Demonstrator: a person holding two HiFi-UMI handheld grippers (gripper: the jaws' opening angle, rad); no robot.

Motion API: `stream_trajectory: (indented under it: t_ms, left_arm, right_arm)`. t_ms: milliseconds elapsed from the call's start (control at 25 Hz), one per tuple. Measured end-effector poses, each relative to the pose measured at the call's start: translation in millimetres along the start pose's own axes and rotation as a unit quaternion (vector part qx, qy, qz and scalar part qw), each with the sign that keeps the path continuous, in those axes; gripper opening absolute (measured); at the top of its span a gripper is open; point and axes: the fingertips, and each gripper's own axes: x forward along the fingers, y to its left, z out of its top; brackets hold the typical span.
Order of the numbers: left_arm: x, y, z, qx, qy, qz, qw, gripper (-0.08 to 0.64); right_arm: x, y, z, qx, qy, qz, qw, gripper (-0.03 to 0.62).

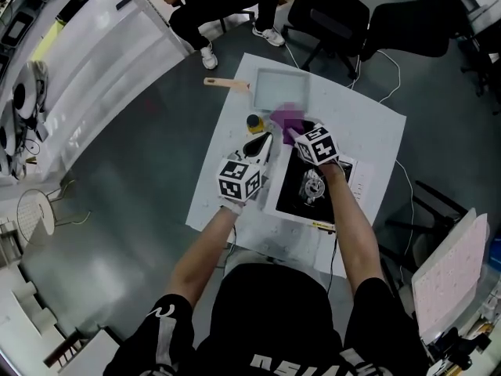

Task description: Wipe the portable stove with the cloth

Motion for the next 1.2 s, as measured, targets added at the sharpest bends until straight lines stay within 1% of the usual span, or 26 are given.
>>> stream_trajectory:
  t_ms: [120,400,880,1200]
  left_arm:
    - [3,0,2,0.000,0.001,-0.002,1.0000,0.006]
    - [6,-6,-2,-0.001,0.006,-0.004,1.0000,0.006]
    - [17,-49,-5,0.013,0.010,-0.028,0.9995,0.006]
    - [28,-84,-18,0.022,0.022,-0.044,0.9986,0.006]
  right_arm:
    - [1,-1,-4,-0.002,0.007,-0.001,1.000,0.101]
    - [-8,-14,-17,0.010,0.012,-0.014,1.000,0.101]
    - [-46,-35,-52,0.031,0.012,-0.040,0.999,0.101]
    - [-79,-58,-76,0.049,0.003,-0.062,0.997,0.101]
